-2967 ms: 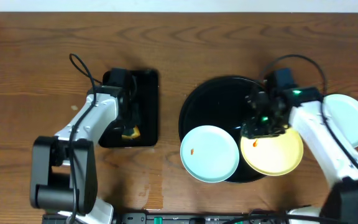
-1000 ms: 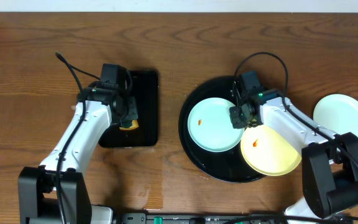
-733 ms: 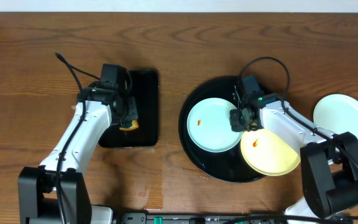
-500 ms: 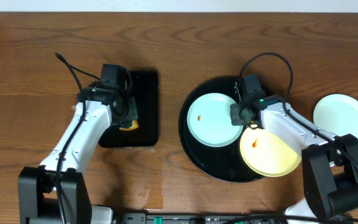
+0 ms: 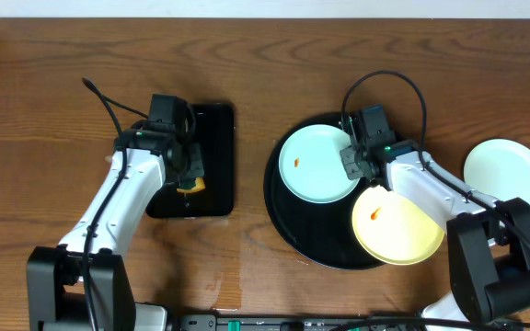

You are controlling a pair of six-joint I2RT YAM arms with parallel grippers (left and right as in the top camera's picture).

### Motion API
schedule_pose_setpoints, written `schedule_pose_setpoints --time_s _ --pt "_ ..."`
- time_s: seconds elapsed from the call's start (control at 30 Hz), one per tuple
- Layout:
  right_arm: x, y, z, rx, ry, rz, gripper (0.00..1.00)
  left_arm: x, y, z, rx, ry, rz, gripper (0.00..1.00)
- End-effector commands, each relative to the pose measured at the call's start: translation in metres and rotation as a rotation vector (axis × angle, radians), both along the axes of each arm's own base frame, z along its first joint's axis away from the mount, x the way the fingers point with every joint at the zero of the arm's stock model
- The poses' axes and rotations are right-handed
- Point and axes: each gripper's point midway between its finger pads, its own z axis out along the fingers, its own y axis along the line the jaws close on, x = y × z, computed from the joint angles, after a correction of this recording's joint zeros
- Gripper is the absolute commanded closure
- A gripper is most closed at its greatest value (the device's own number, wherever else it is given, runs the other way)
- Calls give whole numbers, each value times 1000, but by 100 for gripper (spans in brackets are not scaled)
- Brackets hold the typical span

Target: Clean dirty plates on tray and stack at the side

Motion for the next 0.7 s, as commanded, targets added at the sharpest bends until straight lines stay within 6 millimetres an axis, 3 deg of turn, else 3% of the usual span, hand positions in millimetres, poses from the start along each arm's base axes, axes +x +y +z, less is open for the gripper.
schedule_pose_setpoints --time_s 0.0,0.1,0.27,0.37,0.47,0.6,0.67 --pt "-3 -9 -1 -29 14 -15 48 6 2 7 12 -21 -9 92" --pt "-10 -10 -5 12 47 -92 56 5 2 7 12 -20 -8 92" --pt "-21 -5 -11 134 116 -213 61 6 2 7 13 -21 -9 92" --pt "-23 -8 -13 186 126 -327 72 6 2 7 12 -21 -8 92" --pt "-17 -8 -12 209 101 -352 64 6 2 7 12 -21 -8 92" --pt "-2 -3 -5 250 46 -330 73 6 2 7 12 -21 -8 92" --pt "-2 -1 -5 259 47 -325 67 5 2 7 13 -19 -8 92"
